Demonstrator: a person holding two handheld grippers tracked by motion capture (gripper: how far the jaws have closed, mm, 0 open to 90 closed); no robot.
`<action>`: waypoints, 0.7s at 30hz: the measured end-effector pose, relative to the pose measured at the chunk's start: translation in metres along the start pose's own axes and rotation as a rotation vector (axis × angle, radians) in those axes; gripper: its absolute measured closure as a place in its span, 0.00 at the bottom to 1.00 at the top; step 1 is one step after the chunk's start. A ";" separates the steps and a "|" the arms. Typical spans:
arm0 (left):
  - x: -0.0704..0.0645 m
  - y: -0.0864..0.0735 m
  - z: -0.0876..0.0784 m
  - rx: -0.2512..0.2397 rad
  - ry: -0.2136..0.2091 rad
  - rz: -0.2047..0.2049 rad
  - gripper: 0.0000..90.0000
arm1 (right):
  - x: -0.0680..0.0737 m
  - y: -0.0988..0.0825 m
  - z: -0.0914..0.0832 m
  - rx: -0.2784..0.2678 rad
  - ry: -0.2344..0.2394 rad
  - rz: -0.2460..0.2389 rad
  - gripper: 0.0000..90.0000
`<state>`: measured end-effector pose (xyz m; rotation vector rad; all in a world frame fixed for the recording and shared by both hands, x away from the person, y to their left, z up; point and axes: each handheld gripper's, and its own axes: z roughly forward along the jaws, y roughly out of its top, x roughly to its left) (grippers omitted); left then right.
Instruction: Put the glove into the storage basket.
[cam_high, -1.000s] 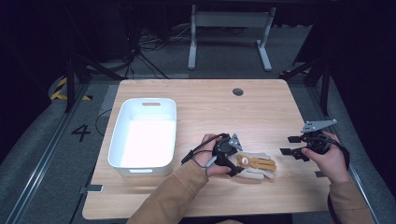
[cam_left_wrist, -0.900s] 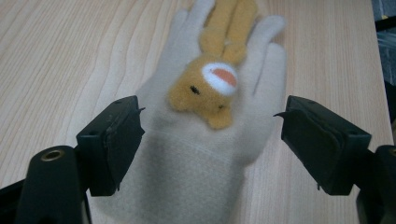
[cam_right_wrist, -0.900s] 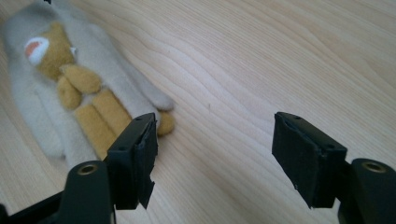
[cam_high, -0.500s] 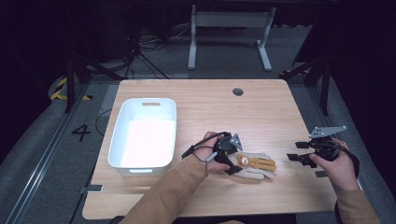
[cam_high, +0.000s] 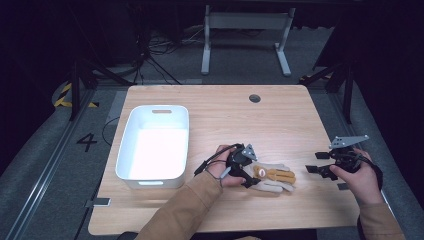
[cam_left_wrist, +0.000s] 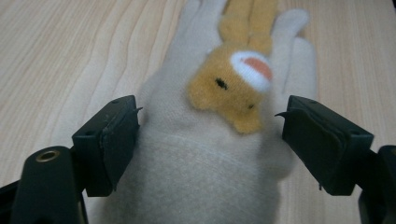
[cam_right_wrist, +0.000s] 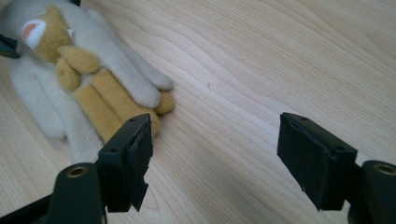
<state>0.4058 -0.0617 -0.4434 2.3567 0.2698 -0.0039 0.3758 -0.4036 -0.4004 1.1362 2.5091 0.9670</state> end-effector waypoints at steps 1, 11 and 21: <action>0.000 -0.001 0.002 0.007 0.000 0.006 0.21 | 0.000 0.000 0.000 0.000 0.001 0.000 0.30; -0.002 -0.009 0.010 0.001 0.007 0.028 0.18 | 0.000 0.000 0.001 -0.001 0.004 -0.003 0.29; 0.000 -0.009 0.021 0.020 -0.011 0.041 0.17 | 0.000 0.000 0.004 0.005 0.017 0.001 0.29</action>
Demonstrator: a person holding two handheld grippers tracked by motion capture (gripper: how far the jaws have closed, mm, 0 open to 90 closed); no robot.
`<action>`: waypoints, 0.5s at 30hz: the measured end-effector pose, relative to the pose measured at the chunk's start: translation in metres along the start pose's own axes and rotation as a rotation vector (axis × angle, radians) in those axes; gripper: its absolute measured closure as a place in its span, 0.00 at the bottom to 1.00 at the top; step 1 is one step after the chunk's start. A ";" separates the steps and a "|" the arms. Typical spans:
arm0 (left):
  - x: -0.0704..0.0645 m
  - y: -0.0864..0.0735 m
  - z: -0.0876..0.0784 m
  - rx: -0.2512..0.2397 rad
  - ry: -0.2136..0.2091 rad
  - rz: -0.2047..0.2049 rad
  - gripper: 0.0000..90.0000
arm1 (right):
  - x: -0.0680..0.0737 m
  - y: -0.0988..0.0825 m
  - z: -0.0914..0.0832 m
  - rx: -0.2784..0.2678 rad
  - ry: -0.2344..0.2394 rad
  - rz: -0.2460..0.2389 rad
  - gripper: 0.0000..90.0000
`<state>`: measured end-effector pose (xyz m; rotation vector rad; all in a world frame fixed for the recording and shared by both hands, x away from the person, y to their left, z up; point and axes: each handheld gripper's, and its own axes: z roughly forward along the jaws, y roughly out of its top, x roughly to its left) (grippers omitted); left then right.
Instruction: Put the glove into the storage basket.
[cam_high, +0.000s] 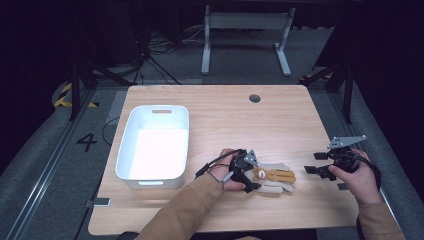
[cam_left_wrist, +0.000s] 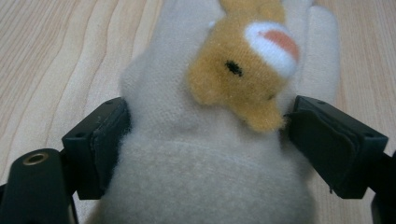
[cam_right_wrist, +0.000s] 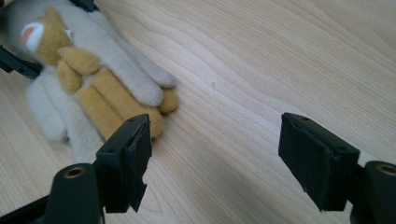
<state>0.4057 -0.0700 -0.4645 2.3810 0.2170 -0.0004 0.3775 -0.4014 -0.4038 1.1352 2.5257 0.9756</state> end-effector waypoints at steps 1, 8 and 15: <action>0.000 0.000 0.001 -0.001 -0.004 -0.001 0.16 | 0.000 0.000 0.000 -0.001 -0.003 -0.005 0.29; -0.001 0.001 -0.001 -0.030 -0.037 0.017 0.18 | 0.002 0.001 0.002 0.001 0.003 -0.009 0.29; -0.002 0.000 0.004 -0.021 -0.041 0.011 0.17 | 0.002 0.001 0.001 0.001 0.009 -0.005 0.29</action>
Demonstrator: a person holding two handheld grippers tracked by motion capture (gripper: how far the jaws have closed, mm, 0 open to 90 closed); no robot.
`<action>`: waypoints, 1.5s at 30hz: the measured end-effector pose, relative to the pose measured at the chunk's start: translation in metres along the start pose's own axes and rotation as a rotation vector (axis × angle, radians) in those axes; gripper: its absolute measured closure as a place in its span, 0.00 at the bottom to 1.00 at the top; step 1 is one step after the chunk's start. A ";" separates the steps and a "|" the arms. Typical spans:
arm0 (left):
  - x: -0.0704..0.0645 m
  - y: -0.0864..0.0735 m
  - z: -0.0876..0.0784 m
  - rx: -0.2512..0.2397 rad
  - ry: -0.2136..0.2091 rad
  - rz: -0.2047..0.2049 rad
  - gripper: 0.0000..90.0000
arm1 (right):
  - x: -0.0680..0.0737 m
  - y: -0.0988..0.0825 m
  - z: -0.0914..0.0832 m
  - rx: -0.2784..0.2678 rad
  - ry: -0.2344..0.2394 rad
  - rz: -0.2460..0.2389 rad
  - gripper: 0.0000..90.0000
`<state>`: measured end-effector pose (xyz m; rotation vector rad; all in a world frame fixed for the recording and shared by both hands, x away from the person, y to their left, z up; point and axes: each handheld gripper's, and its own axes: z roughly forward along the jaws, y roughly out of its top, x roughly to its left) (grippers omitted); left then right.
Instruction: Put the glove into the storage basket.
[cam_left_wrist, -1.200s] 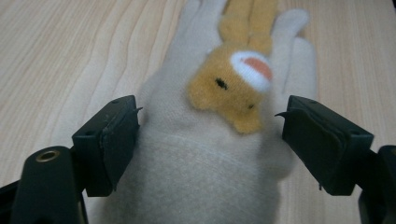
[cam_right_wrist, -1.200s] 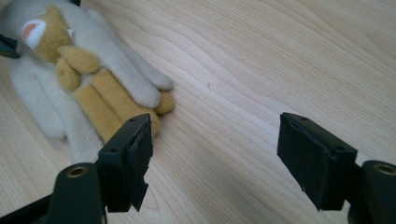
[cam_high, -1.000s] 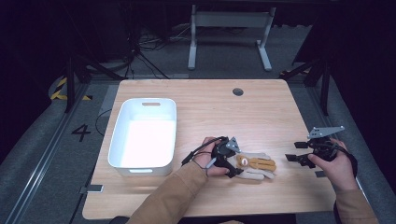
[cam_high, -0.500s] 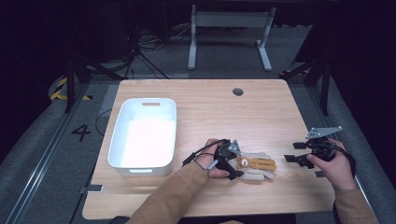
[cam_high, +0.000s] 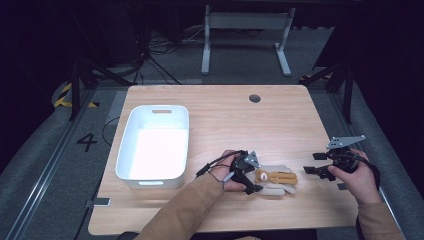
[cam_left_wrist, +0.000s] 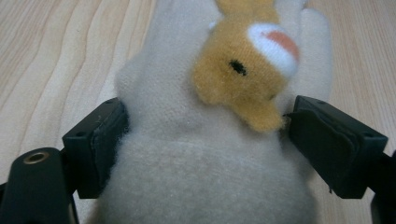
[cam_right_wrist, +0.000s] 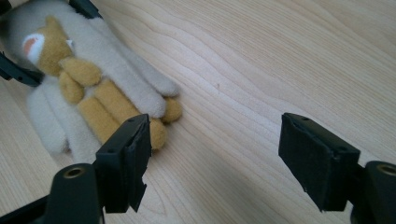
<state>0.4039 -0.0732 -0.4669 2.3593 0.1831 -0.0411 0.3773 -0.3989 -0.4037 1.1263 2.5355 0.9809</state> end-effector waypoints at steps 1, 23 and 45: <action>0.000 0.000 0.000 -0.001 -0.004 0.002 0.17 | 0.000 0.000 0.000 -0.001 0.000 -0.001 0.29; -0.011 -0.001 -0.003 0.073 -0.012 0.100 0.13 | 0.003 0.001 0.003 0.006 0.012 -0.014 0.29; -0.012 0.007 -0.002 0.125 0.014 0.085 0.17 | 0.005 0.002 0.007 0.019 0.018 -0.016 0.28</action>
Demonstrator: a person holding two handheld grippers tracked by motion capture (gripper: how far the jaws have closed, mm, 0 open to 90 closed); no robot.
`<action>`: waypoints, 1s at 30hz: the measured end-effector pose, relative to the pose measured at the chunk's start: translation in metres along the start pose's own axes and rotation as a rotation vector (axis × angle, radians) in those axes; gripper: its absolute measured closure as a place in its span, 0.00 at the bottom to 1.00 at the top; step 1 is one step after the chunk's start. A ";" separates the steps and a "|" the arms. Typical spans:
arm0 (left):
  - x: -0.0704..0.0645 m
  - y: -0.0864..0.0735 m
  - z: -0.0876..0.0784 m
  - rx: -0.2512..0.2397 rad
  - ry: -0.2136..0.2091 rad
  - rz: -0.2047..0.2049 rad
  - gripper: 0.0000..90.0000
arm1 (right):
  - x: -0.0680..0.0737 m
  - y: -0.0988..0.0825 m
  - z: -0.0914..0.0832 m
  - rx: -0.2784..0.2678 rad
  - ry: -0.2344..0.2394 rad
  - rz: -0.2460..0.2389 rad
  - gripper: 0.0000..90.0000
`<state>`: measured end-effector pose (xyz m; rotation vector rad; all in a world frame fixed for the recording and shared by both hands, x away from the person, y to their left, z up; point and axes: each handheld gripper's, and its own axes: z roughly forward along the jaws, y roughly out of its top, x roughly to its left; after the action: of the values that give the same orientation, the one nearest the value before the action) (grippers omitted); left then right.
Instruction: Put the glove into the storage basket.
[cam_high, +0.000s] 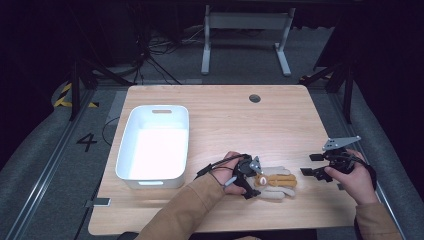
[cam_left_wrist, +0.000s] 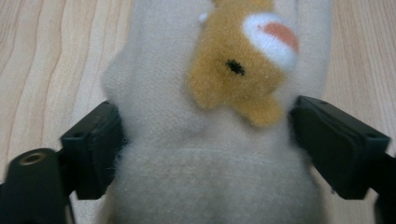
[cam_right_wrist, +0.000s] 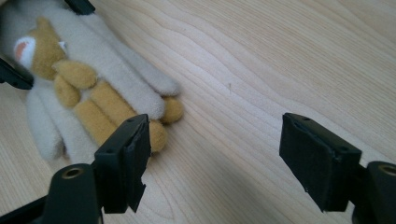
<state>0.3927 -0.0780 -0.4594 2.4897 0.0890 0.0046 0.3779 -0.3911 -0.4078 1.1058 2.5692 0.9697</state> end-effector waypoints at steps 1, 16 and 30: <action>0.000 0.001 0.000 0.002 0.005 0.002 0.18 | 0.000 0.000 0.000 -0.006 -0.001 -0.001 0.28; -0.008 0.009 -0.005 0.029 0.021 -0.084 0.73 | 0.002 0.001 -0.001 -0.008 -0.006 -0.001 0.28; -0.004 0.011 -0.009 0.038 -0.019 -0.155 0.83 | -0.001 0.000 -0.003 -0.020 -0.011 0.003 0.28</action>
<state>0.3887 -0.0814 -0.4462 2.5141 0.2765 -0.0863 0.3775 -0.3936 -0.4058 1.1078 2.5439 0.9845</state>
